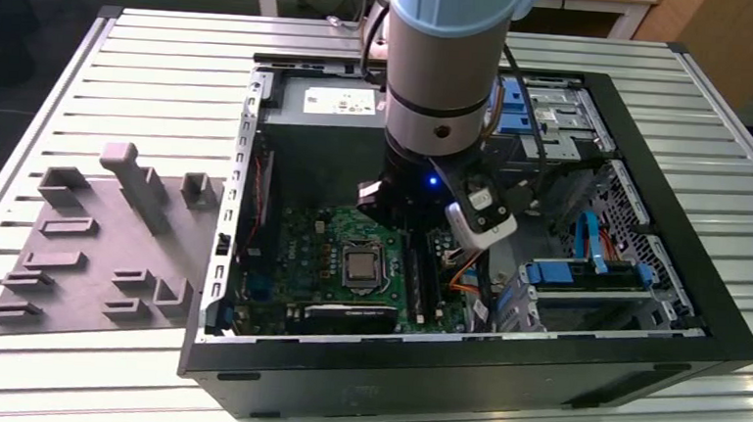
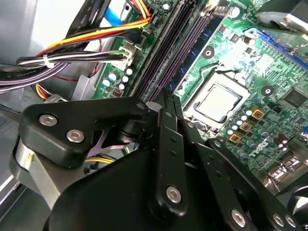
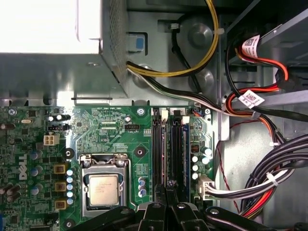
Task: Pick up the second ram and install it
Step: 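Insert the second ram into the second slot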
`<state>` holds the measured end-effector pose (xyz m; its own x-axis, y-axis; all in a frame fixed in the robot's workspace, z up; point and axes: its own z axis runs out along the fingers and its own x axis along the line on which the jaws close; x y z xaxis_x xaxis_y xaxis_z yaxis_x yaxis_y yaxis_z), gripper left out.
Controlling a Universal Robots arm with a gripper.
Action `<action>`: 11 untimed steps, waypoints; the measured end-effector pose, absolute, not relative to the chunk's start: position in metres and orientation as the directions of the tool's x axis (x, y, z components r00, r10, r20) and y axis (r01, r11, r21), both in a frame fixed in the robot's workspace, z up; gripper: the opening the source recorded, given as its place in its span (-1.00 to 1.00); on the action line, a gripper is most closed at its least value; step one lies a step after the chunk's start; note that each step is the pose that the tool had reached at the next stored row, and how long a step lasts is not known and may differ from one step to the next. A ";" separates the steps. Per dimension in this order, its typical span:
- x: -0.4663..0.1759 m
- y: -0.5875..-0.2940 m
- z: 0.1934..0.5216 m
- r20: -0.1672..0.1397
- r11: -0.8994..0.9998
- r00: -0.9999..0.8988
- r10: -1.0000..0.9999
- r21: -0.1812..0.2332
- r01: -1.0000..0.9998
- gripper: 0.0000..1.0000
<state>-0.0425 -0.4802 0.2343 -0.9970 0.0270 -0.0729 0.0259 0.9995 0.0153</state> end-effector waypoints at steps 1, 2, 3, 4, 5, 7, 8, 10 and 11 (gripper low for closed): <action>-0.042 -0.480 0.234 -0.073 1.000 -0.997 0.027 0.015 0.026 -0.76; -0.041 -0.480 0.234 -0.073 1.000 -0.997 0.027 0.015 0.026 -0.76; -0.041 -0.480 0.234 -0.073 1.000 -0.997 0.027 0.015 0.026 -0.76; -0.040 -0.479 0.234 -0.073 1.000 -0.997 0.027 0.015 0.026 -0.76; -0.040 -0.479 0.234 -0.073 1.000 -0.997 0.027 0.015 0.026 -0.76; -0.040 -0.478 0.234 -0.073 1.000 -0.997 0.027 0.015 0.026 -0.76; -0.040 -0.478 0.234 -0.073 1.000 -0.997 0.027 0.015 0.026 -0.76; -0.039 -0.477 0.233 -0.073 1.000 -0.997 0.027 0.015 0.026 -0.76; -0.039 -0.476 0.233 -0.073 1.000 -0.997 0.027 0.015 0.026 -0.76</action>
<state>-0.0394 -0.4765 0.2328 -0.9970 0.0270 -0.0730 0.0259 0.9995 0.0154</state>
